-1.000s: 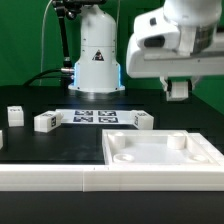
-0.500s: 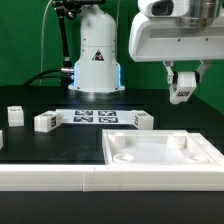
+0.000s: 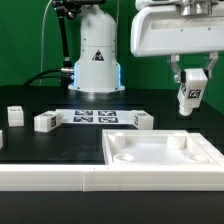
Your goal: Assemble one leg
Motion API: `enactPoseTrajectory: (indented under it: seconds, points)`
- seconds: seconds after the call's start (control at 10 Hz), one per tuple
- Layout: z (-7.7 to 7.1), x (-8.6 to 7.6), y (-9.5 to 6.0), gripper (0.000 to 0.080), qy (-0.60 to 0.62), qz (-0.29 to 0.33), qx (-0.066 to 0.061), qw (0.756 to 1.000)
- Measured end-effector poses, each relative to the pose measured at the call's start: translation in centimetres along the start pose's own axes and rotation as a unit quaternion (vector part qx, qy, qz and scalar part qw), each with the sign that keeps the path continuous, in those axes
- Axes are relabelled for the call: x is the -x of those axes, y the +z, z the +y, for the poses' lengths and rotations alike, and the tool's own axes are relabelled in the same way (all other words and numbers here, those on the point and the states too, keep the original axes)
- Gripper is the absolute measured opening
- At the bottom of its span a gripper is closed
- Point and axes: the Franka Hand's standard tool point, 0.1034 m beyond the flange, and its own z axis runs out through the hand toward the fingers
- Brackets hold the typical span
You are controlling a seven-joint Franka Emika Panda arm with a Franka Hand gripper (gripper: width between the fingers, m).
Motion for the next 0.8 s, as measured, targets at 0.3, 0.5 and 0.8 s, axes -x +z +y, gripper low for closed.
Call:
enactPoseTrajectory:
  seconds: [0.3, 0.5, 0.8]
  points:
    - [-0.5, -0.6, -0.2, 0.0292, -0.005, 0.104, -0.012, 0.994]
    - [-0.3, -0.9, 0.2, 0.0292, -0.020, 0.147, -0.013, 0.989]
    - [0.9, -4.5, 0.5, 0.0294, -0.044, 0.151, -0.005, 0.987]
